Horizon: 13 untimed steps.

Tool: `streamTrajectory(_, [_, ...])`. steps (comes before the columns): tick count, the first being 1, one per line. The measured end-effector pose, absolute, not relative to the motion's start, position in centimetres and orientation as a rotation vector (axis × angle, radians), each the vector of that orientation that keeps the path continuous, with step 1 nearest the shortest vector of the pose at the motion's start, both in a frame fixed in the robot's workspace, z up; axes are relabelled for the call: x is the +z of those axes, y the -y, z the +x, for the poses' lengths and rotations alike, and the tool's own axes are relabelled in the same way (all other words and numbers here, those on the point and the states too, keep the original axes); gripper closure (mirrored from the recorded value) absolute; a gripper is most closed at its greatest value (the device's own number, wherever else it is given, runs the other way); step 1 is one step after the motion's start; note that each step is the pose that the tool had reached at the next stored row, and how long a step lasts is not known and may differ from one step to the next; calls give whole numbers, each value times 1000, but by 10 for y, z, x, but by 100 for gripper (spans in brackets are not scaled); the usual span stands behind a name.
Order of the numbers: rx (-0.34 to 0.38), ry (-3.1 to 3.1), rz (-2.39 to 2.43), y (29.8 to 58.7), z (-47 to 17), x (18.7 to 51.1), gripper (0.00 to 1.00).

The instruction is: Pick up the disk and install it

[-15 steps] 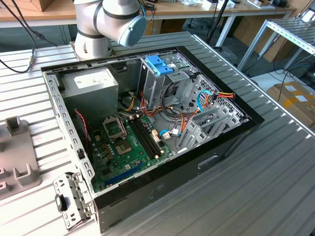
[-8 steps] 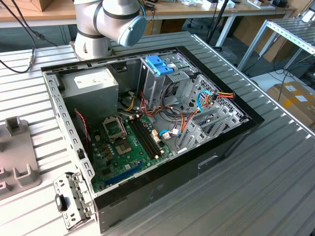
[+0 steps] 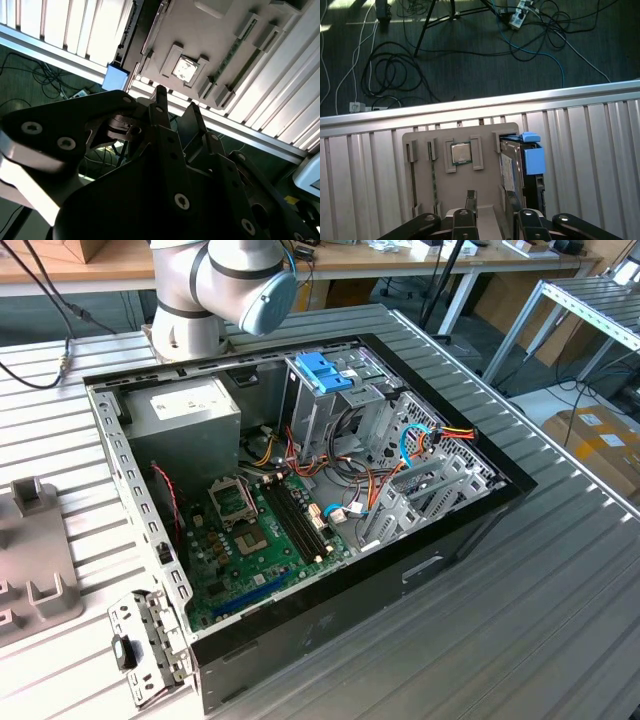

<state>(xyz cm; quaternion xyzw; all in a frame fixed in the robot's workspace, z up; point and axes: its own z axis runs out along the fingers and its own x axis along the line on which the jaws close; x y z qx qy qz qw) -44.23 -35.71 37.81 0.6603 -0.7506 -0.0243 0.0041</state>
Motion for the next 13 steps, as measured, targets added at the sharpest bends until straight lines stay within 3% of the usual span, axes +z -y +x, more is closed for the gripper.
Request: streamTrajectory(13, [-78,2353,2070,357,-442,375,64])
